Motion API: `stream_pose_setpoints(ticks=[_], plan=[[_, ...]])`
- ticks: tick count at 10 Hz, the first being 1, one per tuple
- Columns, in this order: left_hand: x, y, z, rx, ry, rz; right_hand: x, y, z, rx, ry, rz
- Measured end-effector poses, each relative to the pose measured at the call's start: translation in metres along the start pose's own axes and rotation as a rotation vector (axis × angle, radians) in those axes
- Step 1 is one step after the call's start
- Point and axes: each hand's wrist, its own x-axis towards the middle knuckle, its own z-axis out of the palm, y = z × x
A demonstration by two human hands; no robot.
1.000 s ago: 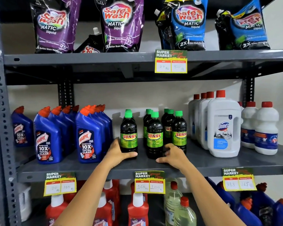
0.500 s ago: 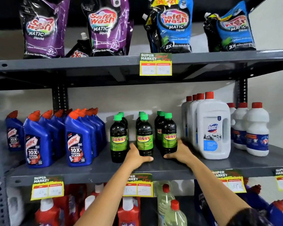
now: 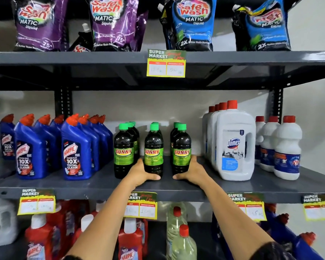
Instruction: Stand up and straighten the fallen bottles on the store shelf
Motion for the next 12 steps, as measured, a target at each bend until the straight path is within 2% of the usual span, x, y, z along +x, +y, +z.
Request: stream_pose_setpoints(ticks=[5,8,12], plan=[[0.002,-0.001,0.000,0.007,-0.007,0.015,0.002,0.006,-0.001,0.032,-0.004,-0.015],[0.000,0.002,0.000,0.002,-0.032,0.002,-0.002,0.000,-0.002,0.045,-0.005,0.042],[0.004,-0.002,0.005,0.090,-0.018,0.001,-0.008,-0.009,-0.002,-0.034,0.000,0.084]])
